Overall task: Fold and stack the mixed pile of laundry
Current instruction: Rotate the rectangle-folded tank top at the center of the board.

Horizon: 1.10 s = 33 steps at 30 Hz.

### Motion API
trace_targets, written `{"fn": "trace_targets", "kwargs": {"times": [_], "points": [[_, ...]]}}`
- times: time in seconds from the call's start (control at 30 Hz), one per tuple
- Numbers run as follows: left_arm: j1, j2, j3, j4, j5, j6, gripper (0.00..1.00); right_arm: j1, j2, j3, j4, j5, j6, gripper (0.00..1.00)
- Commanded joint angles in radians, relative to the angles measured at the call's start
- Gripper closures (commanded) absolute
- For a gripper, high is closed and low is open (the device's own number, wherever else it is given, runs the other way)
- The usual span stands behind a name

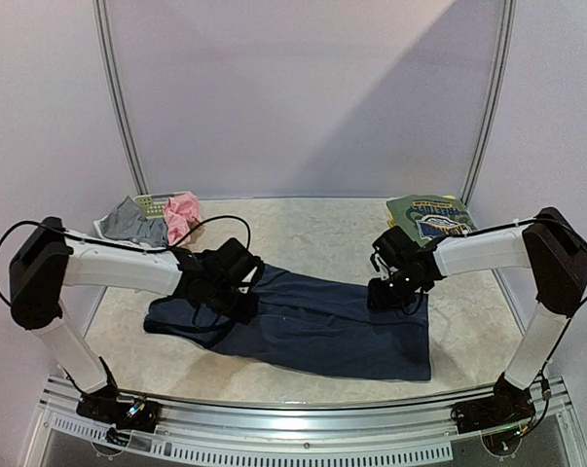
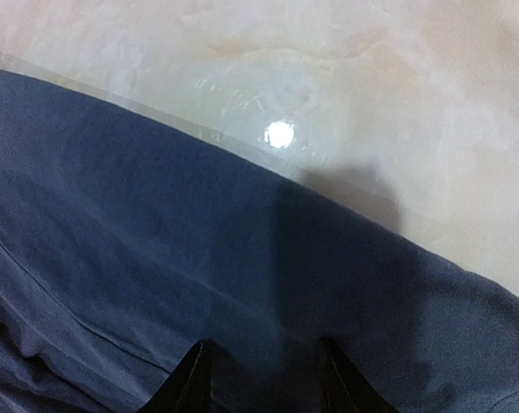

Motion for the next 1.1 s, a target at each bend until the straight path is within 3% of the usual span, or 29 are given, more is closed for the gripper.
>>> {"fn": "trace_targets", "kwargs": {"times": [0.0,0.3,0.67,0.87,1.07], "points": [[-0.009,0.105,0.015,0.037,0.054,-0.001,0.66,-0.004,0.018,-0.037,-0.012,0.023,0.034,0.57],[0.005,0.242,0.065,0.022,-0.025,0.033,0.70,-0.004,0.000,-0.092,-0.028,0.015,0.068,0.58],[0.130,0.349,0.248,-0.051,-0.065,0.142,0.72,0.031,-0.093,-0.217,-0.029,-0.042,0.126,0.58],[0.208,0.389,0.361,-0.096,-0.062,0.204,0.73,0.159,-0.132,-0.231,-0.035,-0.100,0.179,0.57],[0.230,0.419,0.431,-0.135,-0.078,0.227,0.73,0.317,-0.128,-0.119,-0.090,-0.142,0.145,0.56]]}}
